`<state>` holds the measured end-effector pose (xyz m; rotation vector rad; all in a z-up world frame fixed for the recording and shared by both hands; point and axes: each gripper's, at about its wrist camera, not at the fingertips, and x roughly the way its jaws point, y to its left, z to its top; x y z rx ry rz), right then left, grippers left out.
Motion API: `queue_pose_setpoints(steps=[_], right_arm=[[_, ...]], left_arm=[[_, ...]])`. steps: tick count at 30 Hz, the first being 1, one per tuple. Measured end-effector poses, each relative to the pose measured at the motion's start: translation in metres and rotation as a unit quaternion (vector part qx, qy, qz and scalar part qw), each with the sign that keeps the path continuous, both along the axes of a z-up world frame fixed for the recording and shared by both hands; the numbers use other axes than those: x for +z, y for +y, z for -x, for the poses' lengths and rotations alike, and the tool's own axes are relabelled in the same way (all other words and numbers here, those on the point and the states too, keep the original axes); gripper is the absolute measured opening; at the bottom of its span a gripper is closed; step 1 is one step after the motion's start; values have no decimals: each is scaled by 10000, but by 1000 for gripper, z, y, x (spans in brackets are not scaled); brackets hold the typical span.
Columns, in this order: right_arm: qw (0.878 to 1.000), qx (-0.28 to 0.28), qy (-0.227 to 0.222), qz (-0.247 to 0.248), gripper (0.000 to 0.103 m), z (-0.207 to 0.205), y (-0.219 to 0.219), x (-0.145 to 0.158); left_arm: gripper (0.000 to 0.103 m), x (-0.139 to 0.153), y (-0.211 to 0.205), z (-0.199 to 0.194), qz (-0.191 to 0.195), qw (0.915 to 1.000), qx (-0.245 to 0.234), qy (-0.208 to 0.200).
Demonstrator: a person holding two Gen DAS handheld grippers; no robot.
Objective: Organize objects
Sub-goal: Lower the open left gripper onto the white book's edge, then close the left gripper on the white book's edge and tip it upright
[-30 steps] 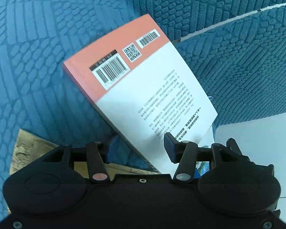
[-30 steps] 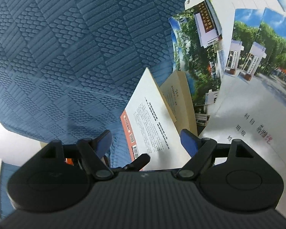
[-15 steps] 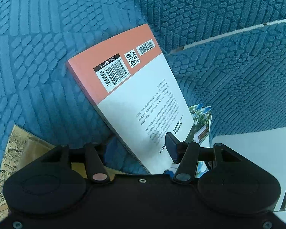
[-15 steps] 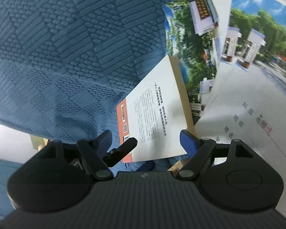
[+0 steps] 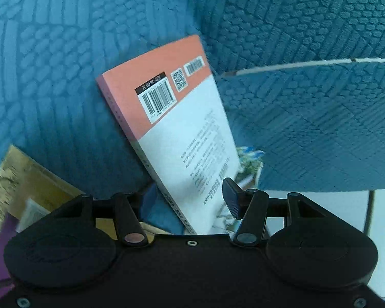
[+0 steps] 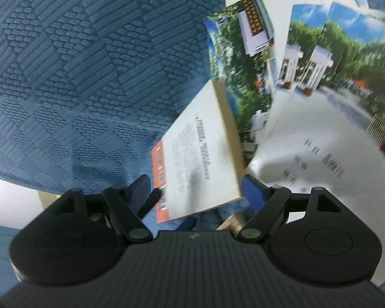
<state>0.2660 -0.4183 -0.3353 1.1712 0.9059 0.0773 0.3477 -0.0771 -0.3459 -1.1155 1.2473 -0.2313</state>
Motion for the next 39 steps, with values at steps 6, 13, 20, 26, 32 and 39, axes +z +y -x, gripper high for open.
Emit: queue_pose_setpoints(steps=[6, 13, 20, 26, 32, 39], right_arm=[[9999, -99, 123, -34, 81, 0, -4, -5], [9993, -202, 311, -107, 80, -1, -12, -14], [9990, -107, 394, 186, 81, 5, 3, -8], [9974, -537, 415, -242, 84, 1, 2, -16], [9947, -356, 147, -956, 84, -4, 6, -18], [9900, -149, -113, -1399, 84, -8, 21, -14]], left_arm=[[31, 40, -8, -3, -7, 9936, -239, -1107], [41, 34, -6, -4, -596, 9947, -356, -754], [42, 17, -13, -2, -997, 9920, -692, -359], [44, 14, -14, 2, -741, 9949, -595, -345], [49, 9, -18, 6, -531, 9966, -598, -180], [52, 0, -9, 8, -59, 9999, -76, -85]])
